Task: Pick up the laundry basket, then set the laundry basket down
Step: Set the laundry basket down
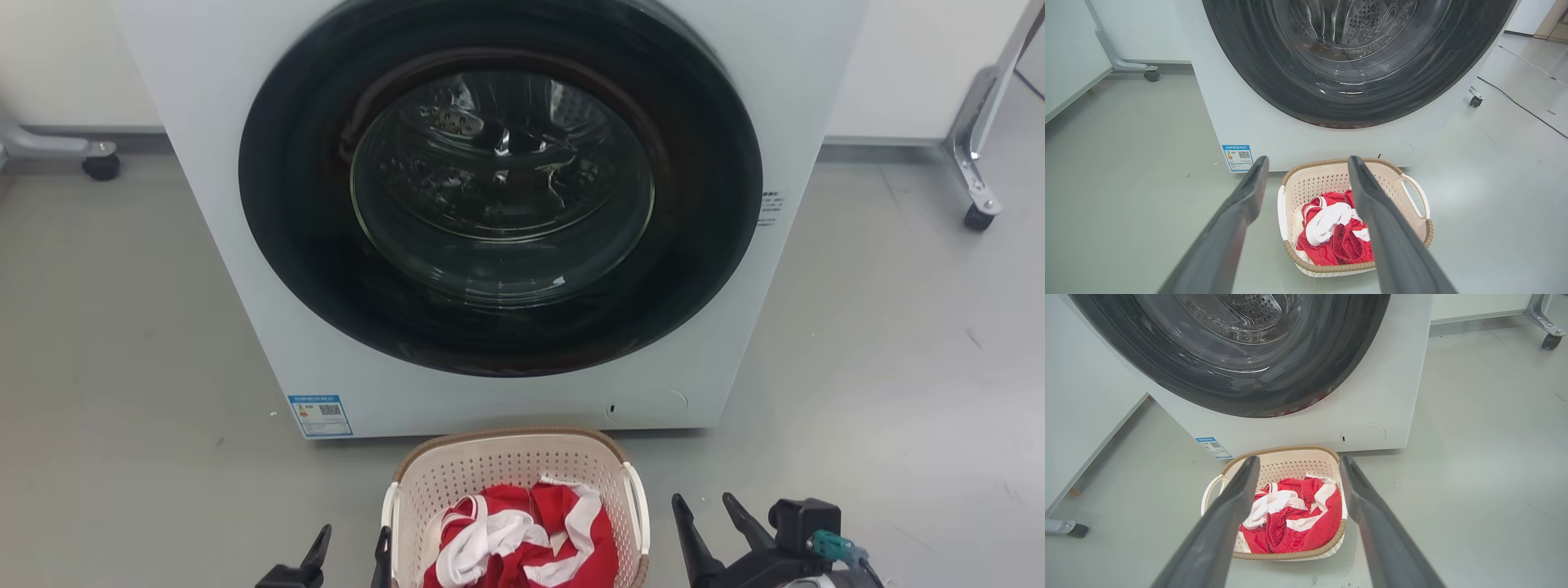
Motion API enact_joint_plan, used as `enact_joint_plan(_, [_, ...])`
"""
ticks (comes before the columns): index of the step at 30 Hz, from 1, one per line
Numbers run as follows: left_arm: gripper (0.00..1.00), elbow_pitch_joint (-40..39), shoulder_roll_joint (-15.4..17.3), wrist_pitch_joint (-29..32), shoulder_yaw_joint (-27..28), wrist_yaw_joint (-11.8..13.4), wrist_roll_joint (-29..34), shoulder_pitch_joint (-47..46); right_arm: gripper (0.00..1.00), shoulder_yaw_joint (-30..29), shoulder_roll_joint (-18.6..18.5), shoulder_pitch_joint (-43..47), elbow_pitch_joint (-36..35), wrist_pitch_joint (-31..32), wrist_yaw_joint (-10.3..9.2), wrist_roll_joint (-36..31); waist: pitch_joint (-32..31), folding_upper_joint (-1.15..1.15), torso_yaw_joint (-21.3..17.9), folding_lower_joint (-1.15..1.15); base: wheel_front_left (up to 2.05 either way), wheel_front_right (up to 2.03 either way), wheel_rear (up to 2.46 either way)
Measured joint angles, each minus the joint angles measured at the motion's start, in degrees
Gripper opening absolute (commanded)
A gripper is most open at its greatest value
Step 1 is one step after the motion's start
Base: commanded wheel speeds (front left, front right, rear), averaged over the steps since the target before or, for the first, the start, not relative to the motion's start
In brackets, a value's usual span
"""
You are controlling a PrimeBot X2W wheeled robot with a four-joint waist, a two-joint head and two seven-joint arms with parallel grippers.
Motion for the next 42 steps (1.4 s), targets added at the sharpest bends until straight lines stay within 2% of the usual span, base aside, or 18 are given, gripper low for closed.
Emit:
enact_joint_plan(10, [1.0, -7.16, -1.12, 0.0, 4.35, 0.01, 4.02, 6.17, 1.0, -5.33, -0.46, 8.5, -9.93, 0.0, -0.42, -5.72, -2.18, 0.01, -0.41, 0.01, 0.0, 0.0, 0.0])
enact_joint_plan(18, [1.0, -11.51, -1.81, 0.0, 7.81, 0.01, 7.13, 10.21, 1.0, -12.74, -0.41, 15.35, -15.04, 0.0, -0.42, -11.89, -2.55, 0.01, -0.83, 0.01, 0.0, 0.0, 0.0])
enact_joint_plan(26, [1.0, -14.49, -2.48, 0.0, 10.54, 0.01, 9.54, 13.72, 1.0, -18.81, 1.42, 21.58, -20.76, 0.0, -0.42, -18.11, -2.67, 0.01, -1.29, 0.01, 0.0, 0.0, 0.0])
enact_joint_plan(42, [1.0, -17.89, -3.45, 0.0, 12.51, 0.01, 12.73, 14.85, 1.0, -24.3, 3.81, 26.18, -29.39, -0.01, -0.42, -26.58, -1.9, 0.01, -1.88, 0.01, 0.0, 0.0, 0.0])
